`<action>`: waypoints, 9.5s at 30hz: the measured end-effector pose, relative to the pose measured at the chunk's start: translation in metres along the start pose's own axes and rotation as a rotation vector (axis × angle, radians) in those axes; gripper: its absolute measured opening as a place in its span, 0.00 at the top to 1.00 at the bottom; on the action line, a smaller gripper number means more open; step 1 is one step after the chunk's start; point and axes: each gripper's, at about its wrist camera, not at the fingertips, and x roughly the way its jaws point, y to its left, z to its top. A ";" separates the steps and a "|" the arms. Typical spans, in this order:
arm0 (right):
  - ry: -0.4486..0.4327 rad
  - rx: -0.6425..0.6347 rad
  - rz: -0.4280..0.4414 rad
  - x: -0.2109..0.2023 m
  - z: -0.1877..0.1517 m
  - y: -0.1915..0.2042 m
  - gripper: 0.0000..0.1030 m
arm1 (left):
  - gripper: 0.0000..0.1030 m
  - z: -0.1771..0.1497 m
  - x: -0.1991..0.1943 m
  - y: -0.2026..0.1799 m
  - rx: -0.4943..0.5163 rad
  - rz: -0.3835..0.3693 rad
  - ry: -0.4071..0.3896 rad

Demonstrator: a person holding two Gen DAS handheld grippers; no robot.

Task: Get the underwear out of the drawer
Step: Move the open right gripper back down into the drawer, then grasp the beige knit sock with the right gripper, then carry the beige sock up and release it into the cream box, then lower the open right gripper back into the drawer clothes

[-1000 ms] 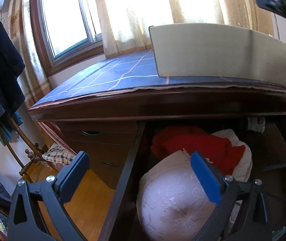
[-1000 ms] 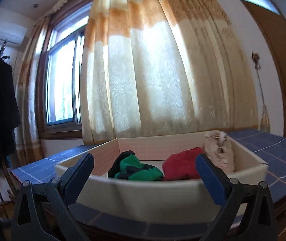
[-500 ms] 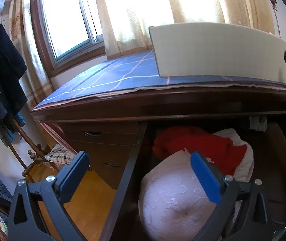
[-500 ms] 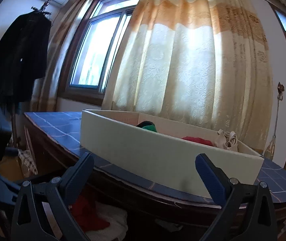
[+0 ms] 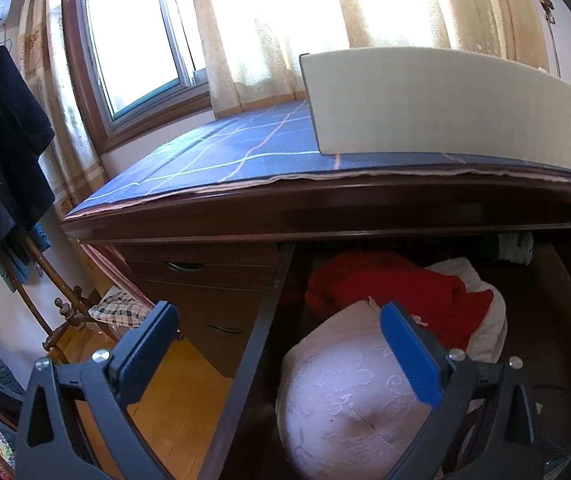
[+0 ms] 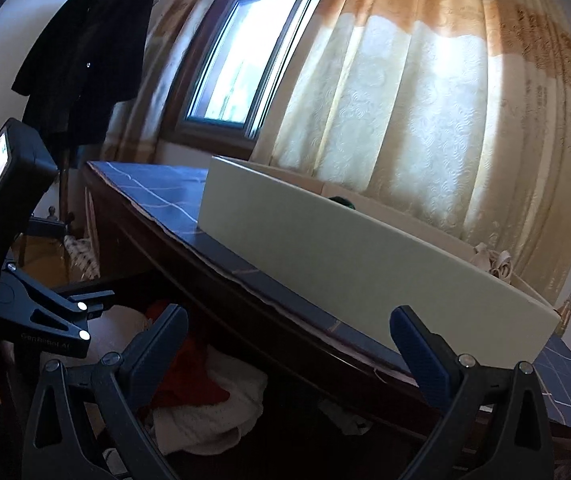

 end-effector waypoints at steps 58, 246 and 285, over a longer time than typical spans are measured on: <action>1.110 0.744 0.351 0.047 -0.101 0.015 0.01 | 0.00 0.000 0.001 0.001 -0.009 -0.023 -0.011; 1.021 -0.259 0.088 0.057 -0.044 -0.011 0.20 | 0.01 0.001 -0.002 -0.012 0.088 0.007 -0.015; 0.785 1.318 0.311 0.060 -0.092 -0.063 0.44 | 0.01 0.000 -0.001 -0.002 0.018 -0.023 -0.009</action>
